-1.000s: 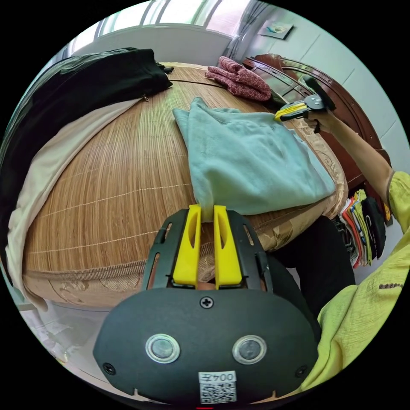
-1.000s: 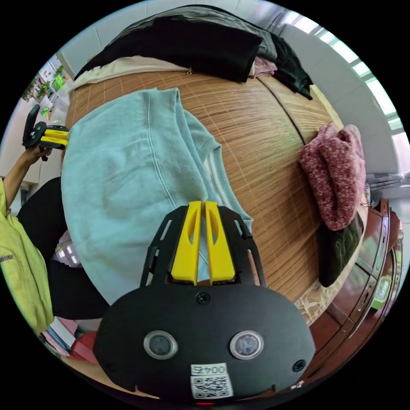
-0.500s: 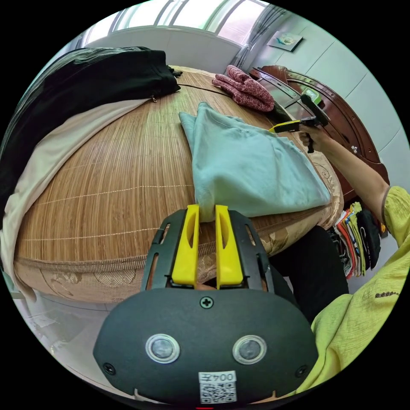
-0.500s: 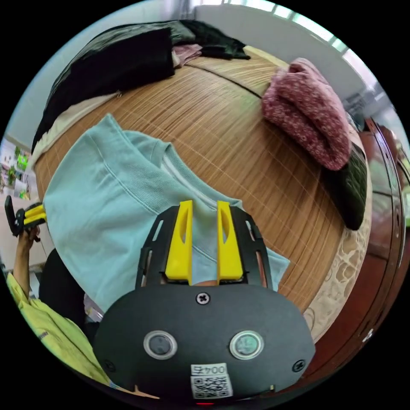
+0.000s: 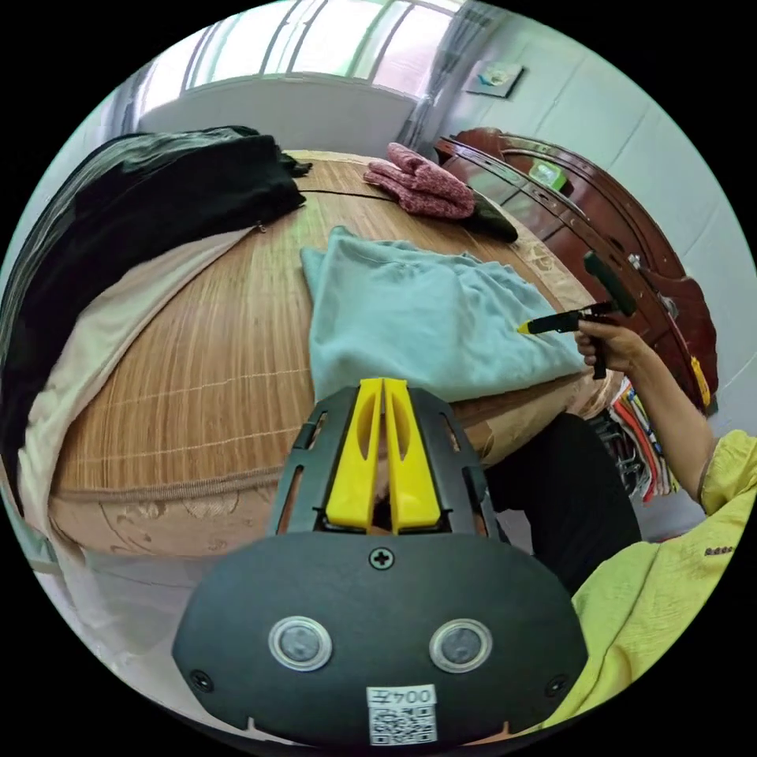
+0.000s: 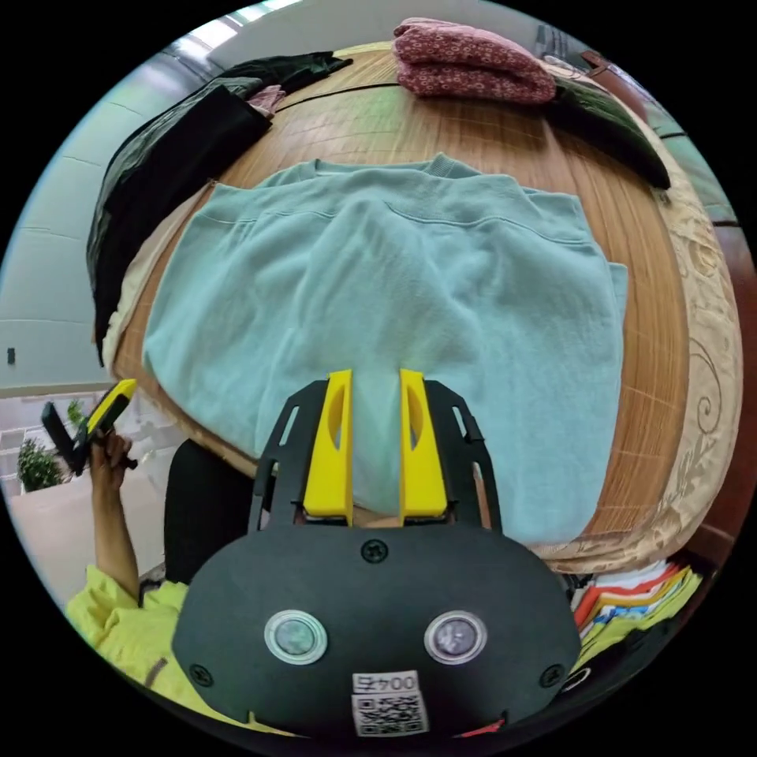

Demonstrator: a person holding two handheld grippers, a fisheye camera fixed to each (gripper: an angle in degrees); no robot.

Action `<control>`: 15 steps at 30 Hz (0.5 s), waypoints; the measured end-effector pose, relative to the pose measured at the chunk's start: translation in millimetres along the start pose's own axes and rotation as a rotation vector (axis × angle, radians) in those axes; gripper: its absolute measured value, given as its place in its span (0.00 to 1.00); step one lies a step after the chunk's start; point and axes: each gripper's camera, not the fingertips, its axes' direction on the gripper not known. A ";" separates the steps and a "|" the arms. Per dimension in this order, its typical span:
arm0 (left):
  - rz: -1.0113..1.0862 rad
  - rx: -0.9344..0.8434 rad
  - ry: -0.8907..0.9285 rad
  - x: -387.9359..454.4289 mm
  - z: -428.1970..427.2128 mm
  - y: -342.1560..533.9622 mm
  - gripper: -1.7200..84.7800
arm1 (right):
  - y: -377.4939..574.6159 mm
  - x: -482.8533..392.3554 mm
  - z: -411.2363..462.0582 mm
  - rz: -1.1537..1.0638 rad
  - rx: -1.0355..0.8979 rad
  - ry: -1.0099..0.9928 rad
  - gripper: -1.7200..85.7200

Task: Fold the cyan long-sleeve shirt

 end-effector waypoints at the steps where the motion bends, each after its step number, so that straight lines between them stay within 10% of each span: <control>1: 0.045 -0.024 -0.019 13.9 8.6 -12.1 0.03 | 4.4 -2.2 -3.2 0.022 0.031 0.056 0.11; 15: 0.154 -0.170 -0.084 79.2 48.5 -112.3 0.02 | 37.4 58.6 -99.3 -0.037 0.215 -0.003 0.02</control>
